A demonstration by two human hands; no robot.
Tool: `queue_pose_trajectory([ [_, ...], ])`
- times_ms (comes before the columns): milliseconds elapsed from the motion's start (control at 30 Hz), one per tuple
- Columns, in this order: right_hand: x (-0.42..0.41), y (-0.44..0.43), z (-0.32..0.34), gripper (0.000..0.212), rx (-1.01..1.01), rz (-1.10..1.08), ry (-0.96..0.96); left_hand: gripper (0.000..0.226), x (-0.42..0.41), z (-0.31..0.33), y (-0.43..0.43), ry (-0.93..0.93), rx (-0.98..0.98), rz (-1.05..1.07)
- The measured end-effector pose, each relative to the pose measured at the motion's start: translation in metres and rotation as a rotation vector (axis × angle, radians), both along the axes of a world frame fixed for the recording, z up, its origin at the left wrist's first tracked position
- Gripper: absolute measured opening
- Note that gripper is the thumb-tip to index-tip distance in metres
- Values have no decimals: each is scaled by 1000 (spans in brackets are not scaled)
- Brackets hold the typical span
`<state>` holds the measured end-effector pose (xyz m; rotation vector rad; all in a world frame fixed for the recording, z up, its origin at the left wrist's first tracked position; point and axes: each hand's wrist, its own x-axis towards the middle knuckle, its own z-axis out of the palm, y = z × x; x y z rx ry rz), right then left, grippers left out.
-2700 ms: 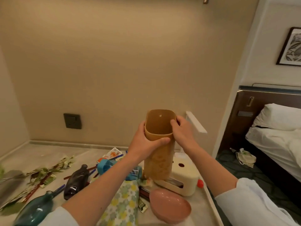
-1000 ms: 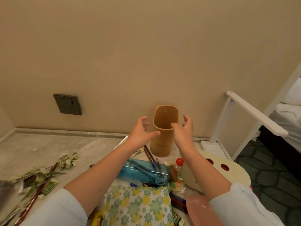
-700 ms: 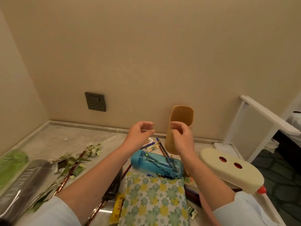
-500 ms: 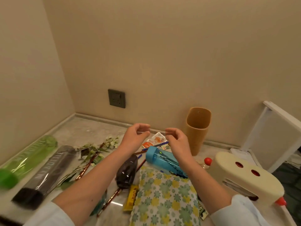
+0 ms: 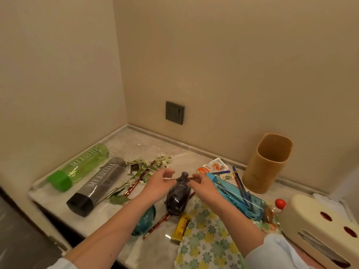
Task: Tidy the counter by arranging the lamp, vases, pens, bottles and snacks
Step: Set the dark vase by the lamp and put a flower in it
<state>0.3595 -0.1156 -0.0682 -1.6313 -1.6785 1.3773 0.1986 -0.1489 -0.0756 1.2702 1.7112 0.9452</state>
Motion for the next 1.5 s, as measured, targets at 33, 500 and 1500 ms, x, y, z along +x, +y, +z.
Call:
queue_pose_trajectory([
  [33, -4, 3, -3, 49, -7, 2, -22, 40, -2, -4, 4, 13, -26, -26],
  [500, -48, 38, -36, 41, -95, -123, -299, 49, -27, -32, 48, 55, -259, -438],
  [1500, 180, 3, 170, 32, 547, -572, -102, 61, 203, 112, 77, -221, 387, -666],
])
